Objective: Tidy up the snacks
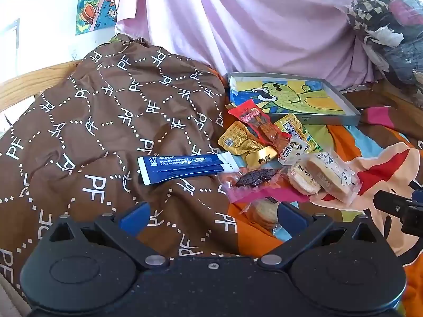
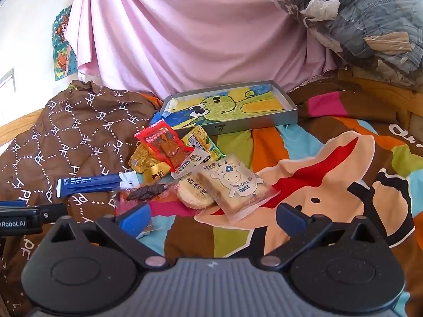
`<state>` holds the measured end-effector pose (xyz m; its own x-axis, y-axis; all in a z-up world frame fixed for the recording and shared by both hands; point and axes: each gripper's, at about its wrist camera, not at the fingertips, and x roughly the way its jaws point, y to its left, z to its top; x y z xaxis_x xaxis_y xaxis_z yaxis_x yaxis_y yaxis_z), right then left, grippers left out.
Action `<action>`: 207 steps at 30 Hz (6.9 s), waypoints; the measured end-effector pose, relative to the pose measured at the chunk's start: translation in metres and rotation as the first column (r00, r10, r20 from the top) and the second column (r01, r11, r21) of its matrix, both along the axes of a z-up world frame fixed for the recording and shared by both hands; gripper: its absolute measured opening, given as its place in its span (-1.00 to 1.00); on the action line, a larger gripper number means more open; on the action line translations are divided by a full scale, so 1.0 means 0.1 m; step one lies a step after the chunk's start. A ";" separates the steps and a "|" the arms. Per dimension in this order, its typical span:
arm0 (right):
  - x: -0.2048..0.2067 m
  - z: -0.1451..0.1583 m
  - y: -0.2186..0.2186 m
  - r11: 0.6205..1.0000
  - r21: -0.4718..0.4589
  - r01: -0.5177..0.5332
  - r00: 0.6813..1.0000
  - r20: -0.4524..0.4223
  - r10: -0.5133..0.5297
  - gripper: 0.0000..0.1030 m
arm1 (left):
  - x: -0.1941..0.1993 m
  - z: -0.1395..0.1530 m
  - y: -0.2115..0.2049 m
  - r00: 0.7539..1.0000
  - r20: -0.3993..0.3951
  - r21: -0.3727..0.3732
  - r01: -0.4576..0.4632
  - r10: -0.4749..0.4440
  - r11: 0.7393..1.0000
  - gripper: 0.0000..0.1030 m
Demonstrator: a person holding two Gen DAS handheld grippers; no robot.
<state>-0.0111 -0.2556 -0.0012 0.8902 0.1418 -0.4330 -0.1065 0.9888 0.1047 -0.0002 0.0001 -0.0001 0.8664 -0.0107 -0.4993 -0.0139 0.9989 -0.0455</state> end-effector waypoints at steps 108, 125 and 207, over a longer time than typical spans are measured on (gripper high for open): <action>1.12 -0.50 0.96 0.905 -0.117 -0.410 0.900 -0.214 0.381 0.99 | 1.69 -0.45 0.13 0.878 -0.180 0.341 0.479 -0.444 0.809 0.83; 1.30 -0.64 1.00 0.919 -0.023 -0.393 0.890 -0.261 0.374 0.51 | 1.78 -0.48 0.26 0.861 -0.269 0.294 0.500 -0.431 0.815 0.29; 2.30 0.37 -0.28 0.996 0.024 -0.088 0.991 0.107 0.085 0.03 | 2.60 0.61 -0.61 0.970 0.089 -0.026 0.228 -0.225 0.973 -0.39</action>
